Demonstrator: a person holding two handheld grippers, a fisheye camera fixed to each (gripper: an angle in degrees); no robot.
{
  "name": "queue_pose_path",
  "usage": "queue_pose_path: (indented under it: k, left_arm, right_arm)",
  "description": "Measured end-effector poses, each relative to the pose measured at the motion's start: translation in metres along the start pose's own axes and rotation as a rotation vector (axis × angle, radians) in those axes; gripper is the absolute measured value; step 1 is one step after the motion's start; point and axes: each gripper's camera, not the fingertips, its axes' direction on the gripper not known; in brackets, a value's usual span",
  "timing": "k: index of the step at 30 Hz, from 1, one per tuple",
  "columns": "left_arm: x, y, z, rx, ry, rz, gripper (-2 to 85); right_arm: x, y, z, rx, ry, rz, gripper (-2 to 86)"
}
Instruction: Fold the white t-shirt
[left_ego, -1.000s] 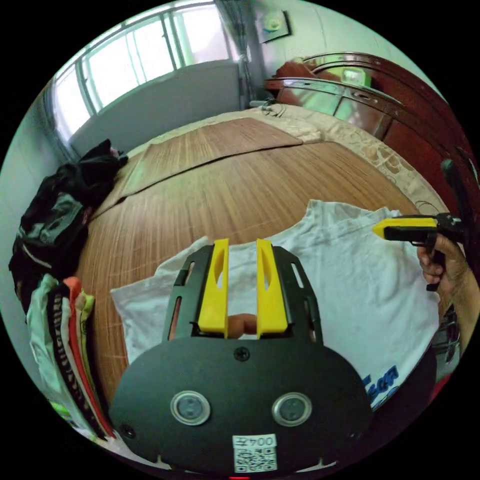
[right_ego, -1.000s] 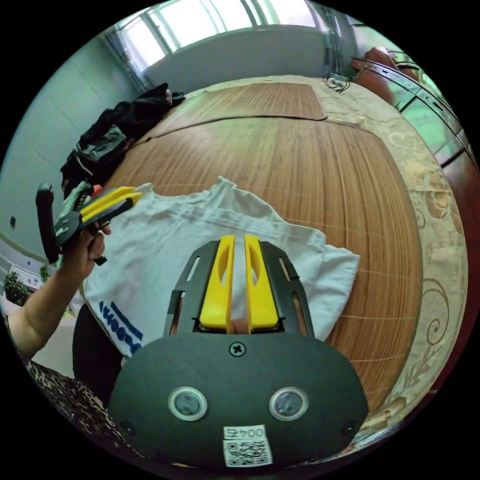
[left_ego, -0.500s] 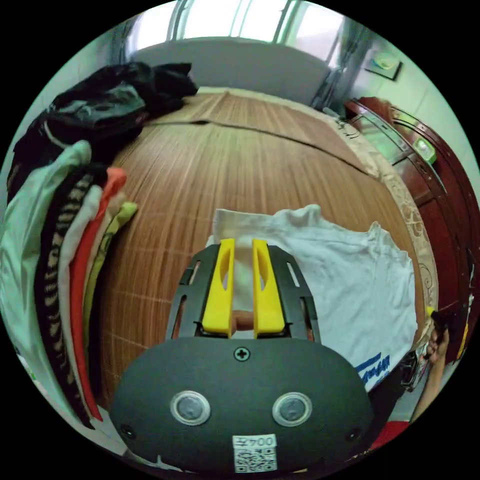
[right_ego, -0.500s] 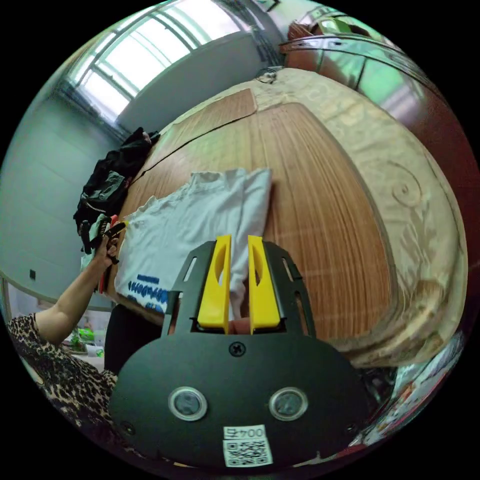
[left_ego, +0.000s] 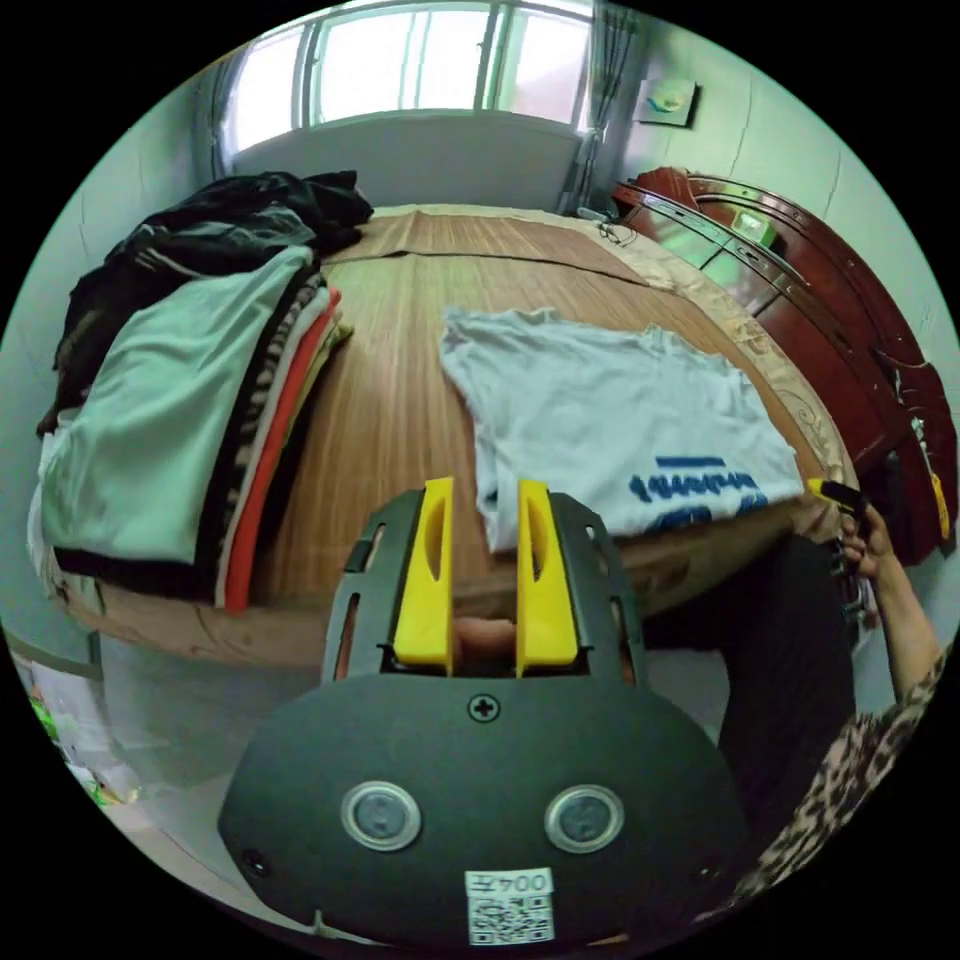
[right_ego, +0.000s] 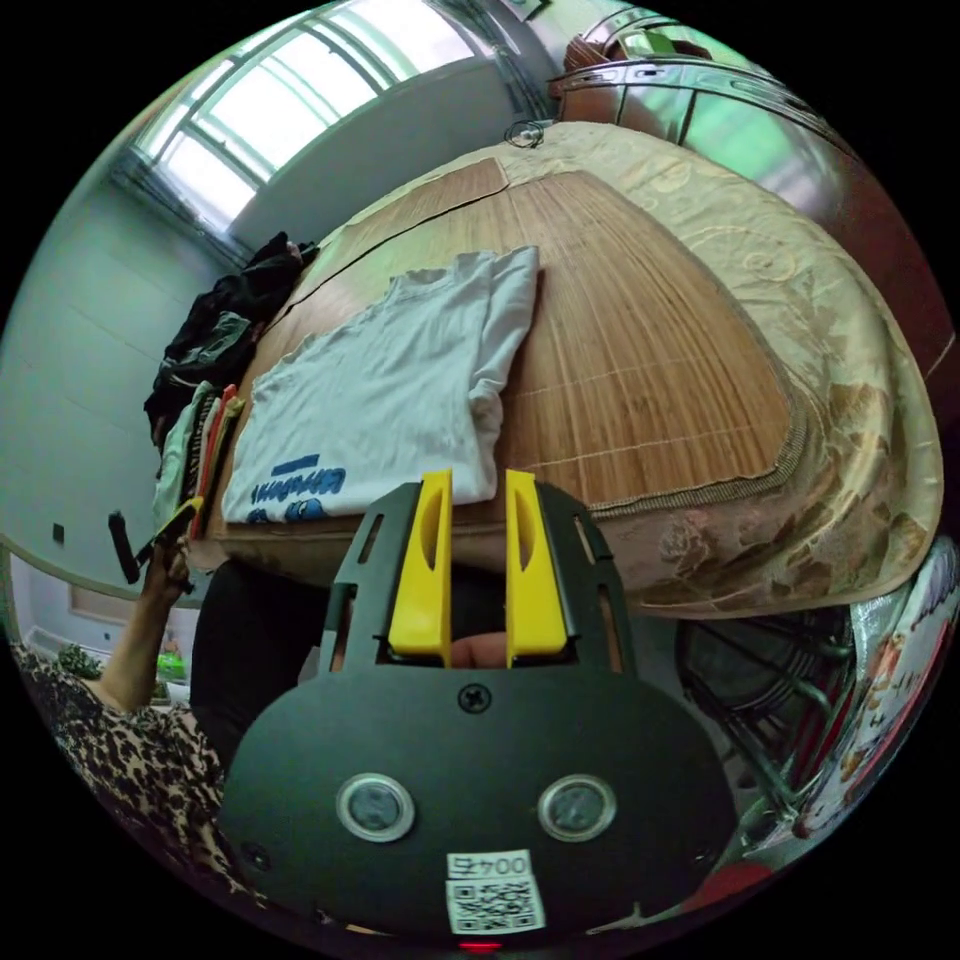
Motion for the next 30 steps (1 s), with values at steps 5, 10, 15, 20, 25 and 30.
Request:
queue_pose_path:
  k: [5, 10, 15, 20, 25, 30]
  left_arm:
    - [-0.006, 0.035, -0.02, -0.012, -0.009, 0.135, 13.7]
    - [0.035, 0.02, 0.006, -0.018, -0.003, 0.265, 12.5]
    - [0.083, 0.0, 0.039, -0.087, 0.009, 0.397, 11.0]
    - [0.117, -0.013, 0.05, -0.123, -0.019, 0.449, 7.3]
    - [0.156, -0.014, 0.049, -0.115, -0.08, 0.498, 3.4]
    - [0.17, -0.013, 0.039, -0.115, -0.074, 0.486, 2.0]
  right_arm:
    - [0.023, 0.007, 0.014, -0.023, -0.069, 0.085, 9.7]
    - [0.031, 0.015, 0.022, 0.001, -0.165, 0.163, 8.9]
    - [0.033, 0.016, 0.026, -0.015, -0.17, 0.19, 8.7]
    - [0.033, 0.012, 0.028, -0.039, -0.153, 0.203, 8.3]
    - [0.032, 0.007, 0.032, -0.067, -0.098, 0.22, 5.2]
    - [0.033, 0.003, 0.035, -0.132, -0.086, 0.188, 3.5]
